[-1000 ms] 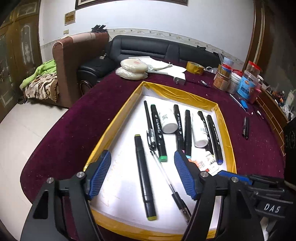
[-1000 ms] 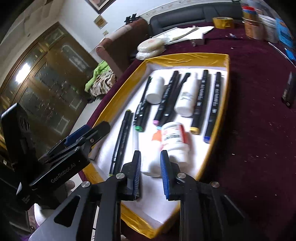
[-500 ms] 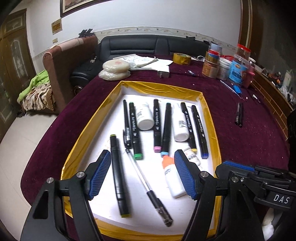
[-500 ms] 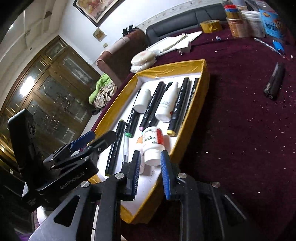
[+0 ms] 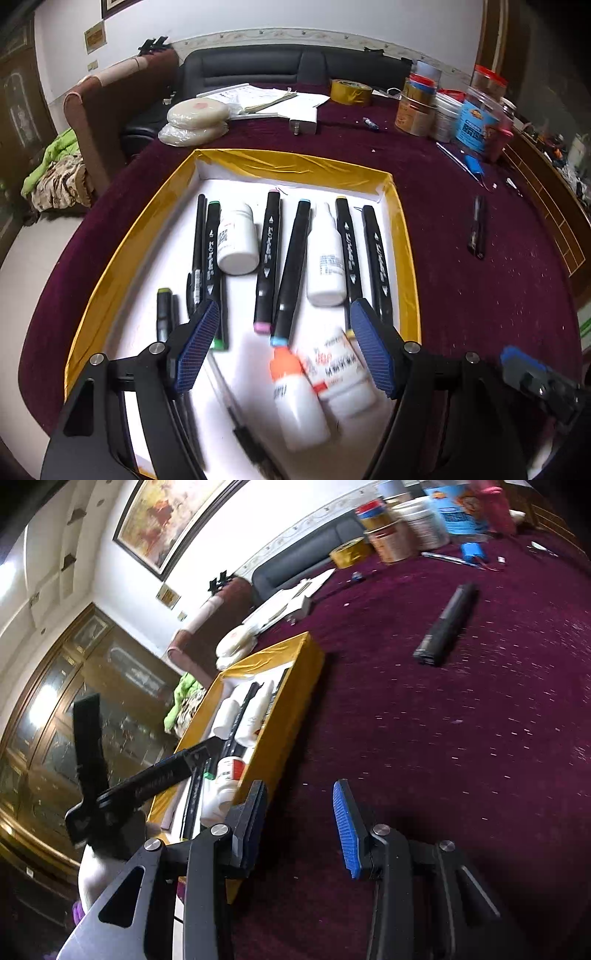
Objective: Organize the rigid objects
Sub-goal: 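Lower the marker and pen into the tray and open both grippers, then lift both open grippers away from the tray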
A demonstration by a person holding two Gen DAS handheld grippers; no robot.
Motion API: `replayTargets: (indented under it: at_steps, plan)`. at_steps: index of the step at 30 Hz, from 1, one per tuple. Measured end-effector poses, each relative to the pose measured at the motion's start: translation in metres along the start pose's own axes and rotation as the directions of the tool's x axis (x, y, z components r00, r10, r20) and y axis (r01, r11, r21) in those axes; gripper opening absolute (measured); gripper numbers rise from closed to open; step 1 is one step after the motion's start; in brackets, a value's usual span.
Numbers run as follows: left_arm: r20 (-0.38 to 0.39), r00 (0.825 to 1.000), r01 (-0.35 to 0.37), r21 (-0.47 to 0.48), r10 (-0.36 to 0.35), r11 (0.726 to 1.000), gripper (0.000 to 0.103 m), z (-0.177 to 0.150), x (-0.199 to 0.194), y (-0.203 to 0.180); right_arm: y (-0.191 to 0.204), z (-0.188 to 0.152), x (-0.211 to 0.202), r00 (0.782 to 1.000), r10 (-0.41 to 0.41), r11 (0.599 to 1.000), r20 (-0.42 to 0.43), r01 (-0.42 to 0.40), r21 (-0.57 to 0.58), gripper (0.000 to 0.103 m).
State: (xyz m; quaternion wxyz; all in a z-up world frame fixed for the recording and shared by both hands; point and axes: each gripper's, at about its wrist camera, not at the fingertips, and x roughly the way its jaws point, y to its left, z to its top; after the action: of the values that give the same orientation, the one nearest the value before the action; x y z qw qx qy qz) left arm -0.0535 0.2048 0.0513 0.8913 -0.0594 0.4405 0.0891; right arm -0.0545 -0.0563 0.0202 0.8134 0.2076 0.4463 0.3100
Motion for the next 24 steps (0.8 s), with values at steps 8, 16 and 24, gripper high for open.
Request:
replayTargets:
  at_steps: [8,16,24]
  plan:
    - [-0.093,0.993,-0.064,0.088,0.072,0.994,0.074,-0.023,0.013,0.002,-0.015,0.001,-0.007,1.000,0.007,0.999,0.016,-0.007,0.040,0.033]
    - [-0.021,1.000,-0.009,0.006,0.010,1.000,0.074,-0.016,-0.014,0.019,-0.011,0.001,-0.002,1.000,0.007,0.999,0.009,-0.007,0.037,0.033]
    - [-0.028,0.998,0.067,0.205,-0.062,0.976,0.074,-0.040,-0.038,-0.002,-0.012,0.000,0.005,1.000,-0.001,0.999,-0.004,0.001,0.048,0.034]
